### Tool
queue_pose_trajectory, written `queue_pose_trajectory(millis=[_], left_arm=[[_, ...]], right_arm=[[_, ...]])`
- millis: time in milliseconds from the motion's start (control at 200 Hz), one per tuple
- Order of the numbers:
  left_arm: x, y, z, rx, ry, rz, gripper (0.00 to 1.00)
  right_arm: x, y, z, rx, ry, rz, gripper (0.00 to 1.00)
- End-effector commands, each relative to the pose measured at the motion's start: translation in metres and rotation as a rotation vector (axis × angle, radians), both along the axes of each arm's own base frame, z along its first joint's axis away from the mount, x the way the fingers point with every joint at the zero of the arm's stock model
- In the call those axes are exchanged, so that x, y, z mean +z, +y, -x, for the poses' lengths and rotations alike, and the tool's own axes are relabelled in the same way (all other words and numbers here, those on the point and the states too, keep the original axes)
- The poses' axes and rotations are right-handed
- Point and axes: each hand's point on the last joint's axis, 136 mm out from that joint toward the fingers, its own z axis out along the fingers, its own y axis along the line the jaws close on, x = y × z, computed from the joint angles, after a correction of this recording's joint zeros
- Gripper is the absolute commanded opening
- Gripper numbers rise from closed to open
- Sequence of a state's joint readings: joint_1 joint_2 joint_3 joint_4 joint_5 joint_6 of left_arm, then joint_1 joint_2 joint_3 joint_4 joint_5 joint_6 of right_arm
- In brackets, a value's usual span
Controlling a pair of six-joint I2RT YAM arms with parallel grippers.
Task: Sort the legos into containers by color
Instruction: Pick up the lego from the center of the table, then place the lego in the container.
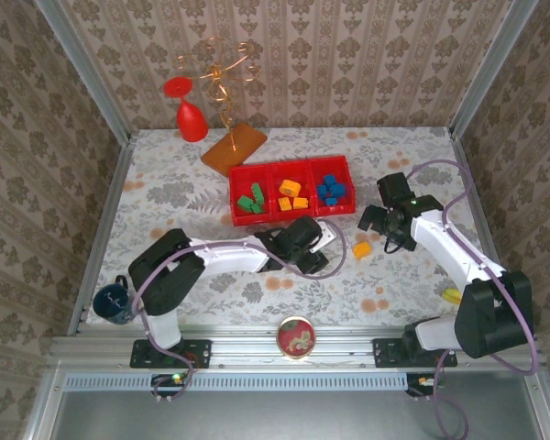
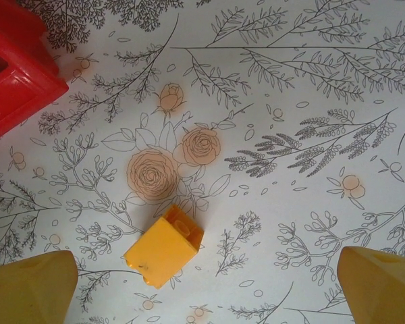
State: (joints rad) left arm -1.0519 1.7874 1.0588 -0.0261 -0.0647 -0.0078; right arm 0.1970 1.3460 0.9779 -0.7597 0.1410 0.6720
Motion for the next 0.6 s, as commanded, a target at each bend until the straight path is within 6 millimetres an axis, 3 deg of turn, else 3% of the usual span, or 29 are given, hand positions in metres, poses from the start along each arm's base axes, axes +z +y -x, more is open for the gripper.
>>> queue_pose_trajectory(millis=[0,185,385,595], left_arm=[[0.017,0.018,-0.005,0.075,-0.009,0.006,0.48],[0.05,0.04,-0.014,0.165,-0.036,0.054,0.48],[0.086,0.073,-0.037,0.307,-0.041,0.133,0.48],[0.107,0.109,-0.064,0.415,-0.052,0.186,0.48]], right_arm=[[0.002,0.003,0.005,-0.017,-0.008,-0.014,1.0],[0.004,0.003,0.009,-0.024,-0.018,-0.002,1.0],[0.005,0.004,0.012,-0.024,-0.022,0.017,1.0],[0.005,0.008,0.015,-0.019,-0.021,0.043,1.0]])
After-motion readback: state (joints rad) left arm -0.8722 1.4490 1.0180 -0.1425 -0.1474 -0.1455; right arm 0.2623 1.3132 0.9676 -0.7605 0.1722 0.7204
